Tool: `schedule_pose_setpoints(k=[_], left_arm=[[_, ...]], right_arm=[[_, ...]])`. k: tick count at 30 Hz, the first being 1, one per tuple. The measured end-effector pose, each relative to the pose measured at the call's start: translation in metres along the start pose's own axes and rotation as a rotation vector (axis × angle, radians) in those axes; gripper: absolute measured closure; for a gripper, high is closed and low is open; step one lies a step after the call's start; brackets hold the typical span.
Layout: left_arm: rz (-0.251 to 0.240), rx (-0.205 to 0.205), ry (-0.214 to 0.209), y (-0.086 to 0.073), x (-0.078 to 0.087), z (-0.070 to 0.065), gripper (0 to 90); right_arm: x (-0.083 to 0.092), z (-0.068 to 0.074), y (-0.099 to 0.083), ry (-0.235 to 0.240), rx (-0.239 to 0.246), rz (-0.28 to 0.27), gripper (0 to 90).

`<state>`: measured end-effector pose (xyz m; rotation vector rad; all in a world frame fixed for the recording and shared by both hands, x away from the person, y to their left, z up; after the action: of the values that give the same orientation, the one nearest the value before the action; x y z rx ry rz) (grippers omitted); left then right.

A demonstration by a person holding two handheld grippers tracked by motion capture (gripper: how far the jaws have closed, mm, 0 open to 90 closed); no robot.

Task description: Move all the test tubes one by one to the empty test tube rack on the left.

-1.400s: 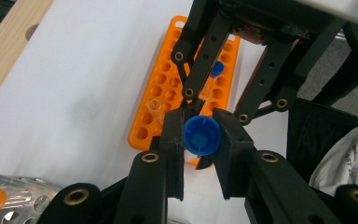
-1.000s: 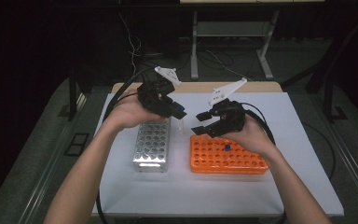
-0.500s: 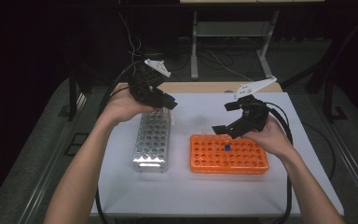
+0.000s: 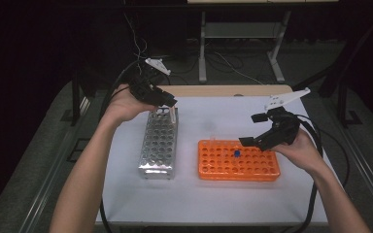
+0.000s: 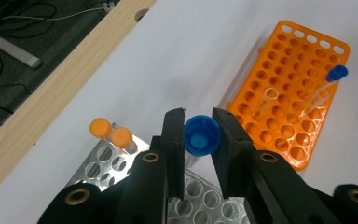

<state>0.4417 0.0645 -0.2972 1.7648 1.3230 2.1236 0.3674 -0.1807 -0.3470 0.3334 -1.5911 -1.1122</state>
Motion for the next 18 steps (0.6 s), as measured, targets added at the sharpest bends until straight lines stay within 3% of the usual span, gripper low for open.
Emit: schedule_pose_setpoints(k=[10, 18], left_arm=[[0.010, 0.019, 0.028, -0.009, -0.024, 0.022, 74.2], [-0.011, 0.066, 0.045, -0.018, -0.044, 0.039, 74.3]], right_arm=[[0.010, 0.003, -0.022, 0.008, -0.012, 0.008, 0.2], [0.009, 0.003, -0.038, 0.019, -0.030, 0.025, 0.2]])
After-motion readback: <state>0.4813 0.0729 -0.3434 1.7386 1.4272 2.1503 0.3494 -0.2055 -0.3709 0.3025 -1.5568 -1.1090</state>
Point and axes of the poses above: each handheld gripper's, and its own axes: x roughly backward along the jaws, y roughly out of its top, z roughly to its left, the point moved 9 cm from there along -x, roughly forward along the jaws, and after that the axes turned 6 degrees about x, right-handed, at the moved point
